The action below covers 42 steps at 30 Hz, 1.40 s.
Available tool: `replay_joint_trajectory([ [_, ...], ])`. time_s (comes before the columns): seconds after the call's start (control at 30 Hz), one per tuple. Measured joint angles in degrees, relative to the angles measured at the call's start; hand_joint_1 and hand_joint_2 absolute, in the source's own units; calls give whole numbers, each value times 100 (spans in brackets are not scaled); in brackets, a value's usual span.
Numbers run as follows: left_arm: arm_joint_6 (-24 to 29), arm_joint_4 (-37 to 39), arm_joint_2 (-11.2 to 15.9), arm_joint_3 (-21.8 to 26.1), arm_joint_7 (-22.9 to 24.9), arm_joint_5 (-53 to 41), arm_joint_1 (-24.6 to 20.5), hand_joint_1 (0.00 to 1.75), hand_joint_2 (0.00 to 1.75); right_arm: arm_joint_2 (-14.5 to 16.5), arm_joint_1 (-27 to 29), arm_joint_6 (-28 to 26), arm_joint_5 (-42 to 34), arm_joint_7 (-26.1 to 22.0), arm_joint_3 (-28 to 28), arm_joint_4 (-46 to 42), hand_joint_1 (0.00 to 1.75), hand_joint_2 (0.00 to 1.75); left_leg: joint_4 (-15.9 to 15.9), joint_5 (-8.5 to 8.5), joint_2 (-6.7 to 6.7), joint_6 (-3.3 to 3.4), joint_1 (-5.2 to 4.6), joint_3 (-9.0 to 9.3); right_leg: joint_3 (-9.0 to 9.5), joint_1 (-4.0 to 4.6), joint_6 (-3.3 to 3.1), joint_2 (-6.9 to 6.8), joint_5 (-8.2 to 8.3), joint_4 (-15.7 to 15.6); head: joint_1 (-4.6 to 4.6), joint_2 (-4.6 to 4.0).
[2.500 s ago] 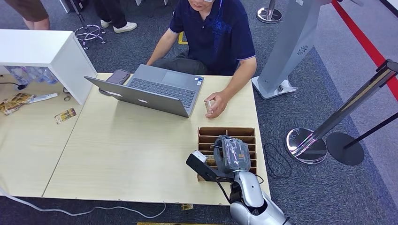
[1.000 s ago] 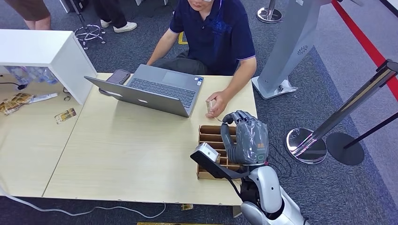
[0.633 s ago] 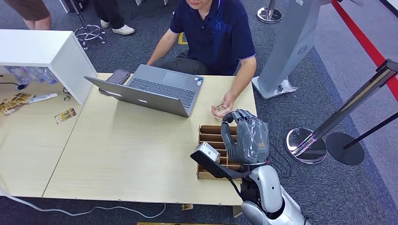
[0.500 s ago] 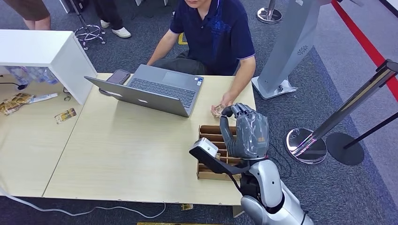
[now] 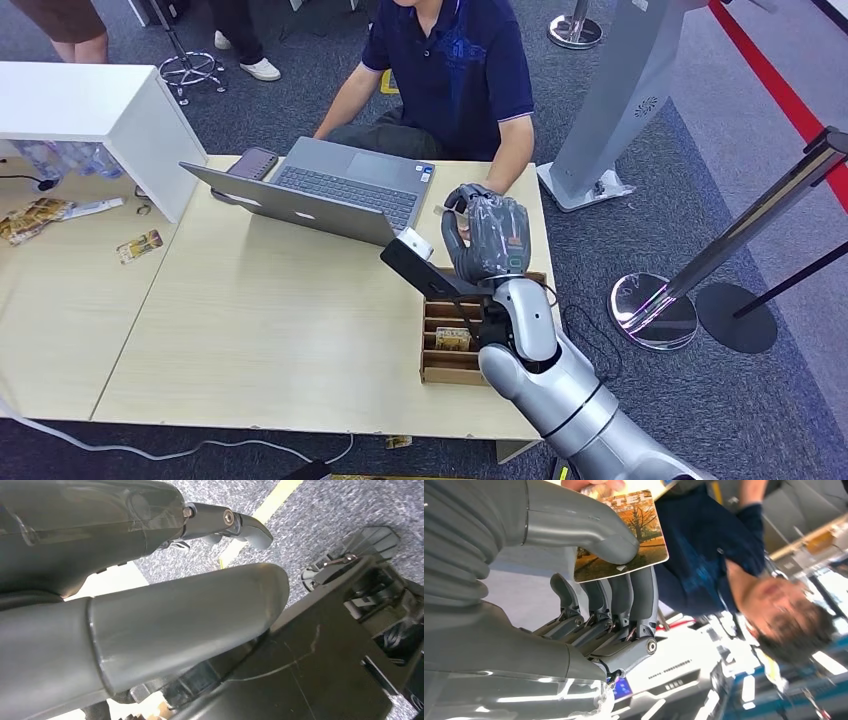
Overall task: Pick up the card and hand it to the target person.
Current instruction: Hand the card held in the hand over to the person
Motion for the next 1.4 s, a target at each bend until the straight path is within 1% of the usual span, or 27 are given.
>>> replay_joint_trajectory([
  [0.27, -36, 0, -45, -18, 9, -31, -46, 0, 0, 263, -206, -102, -168, -87, 74, 1047, 133, 175, 0, 0, 1, 0, 0, 1, -1, 0, 0, 1, 0, -1, -1, 0],
  [0.4, -37, 0, -57, -27, 9, -31, -51, 0, 0, 332, -232, -146, -213, -105, 81, 1357, 130, 175, 1, 0, 1, 0, 0, 1, -1, 0, 0, 1, 0, -1, 0, 0],
  [0.43, -37, 0, -58, -28, 9, -31, -52, 0, 0, 343, -234, -150, -216, -105, 81, 1418, 129, 175, 1, 0, 1, 0, 0, 1, -1, 0, 0, 1, 0, -1, 0, 0],
  [0.5, -37, 0, -60, -31, 9, -31, -52, 0, 0, 357, -235, -153, -219, -105, 82, 1520, 119, 175, 2, 0, 1, 0, 0, 1, -1, 0, 0, 1, 0, -1, 1, 0],
  [0.53, -37, 0, -60, -33, 9, -31, -52, 0, 0, 364, -235, -155, -219, -105, 82, 1561, 94, 175, 2, 0, 1, 0, 0, 1, -2, 0, 0, 1, 0, -1, 1, 1],
  [0.57, -37, 0, -62, -34, 9, -31, -53, 0, 0, 371, -235, -156, -220, -105, 82, 1598, 64, 175, 2, 0, 1, 0, 0, 1, -2, 0, 0, 1, 0, -1, 0, 1],
  [0.63, -37, 0, -66, -36, 9, -31, -54, 0, 0, 378, -235, -157, -220, -105, 84, 1671, 10, 175, 2, 0, 2, 0, 0, 1, -3, 0, 0, 2, 0, -1, 0, 1],
  [0.67, -37, 0, -68, -37, 9, -31, -54, 0, 0, 379, -235, -153, -217, -109, 85, 1704, 3, 175, 2, 0, 2, 0, 0, 1, -3, 0, 0, 1, 0, -1, 0, 1],
  [0.73, -37, 0, -71, -37, 9, -31, -54, 0, 0, 380, -236, -121, -196, -127, 91, 1758, 0, 175, 2, 0, 2, 0, 0, 1, -3, 0, 0, 1, 0, -1, 1, 2],
  [1.1, -32, 5, -69, -37, -8, 13, -51, 0, 0, 379, -277, 133, -241, -145, 154, 1848, 0, 175, 2, 0, 3, 0, 0, 3, -1, 0, 0, 5, 0, -1, 1, 0],
  [1.23, -15, 8, -65, -37, -55, 79, -29, 0, 0, 379, -196, 79, -799, -389, 154, 1719, 0, 175, 2, 0, 3, 0, 0, 4, -2, 0, 0, 7, 0, -1, 0, 1],
  [1.4, 28, 10, -44, -37, -152, 180, 49, 0, 0, 377, 61, -124, -1908, -1043, 112, 1325, 0, 175, 2, 0, 3, 0, 0, 3, -3, 0, 0, 8, 0, -1, -1, 0],
])
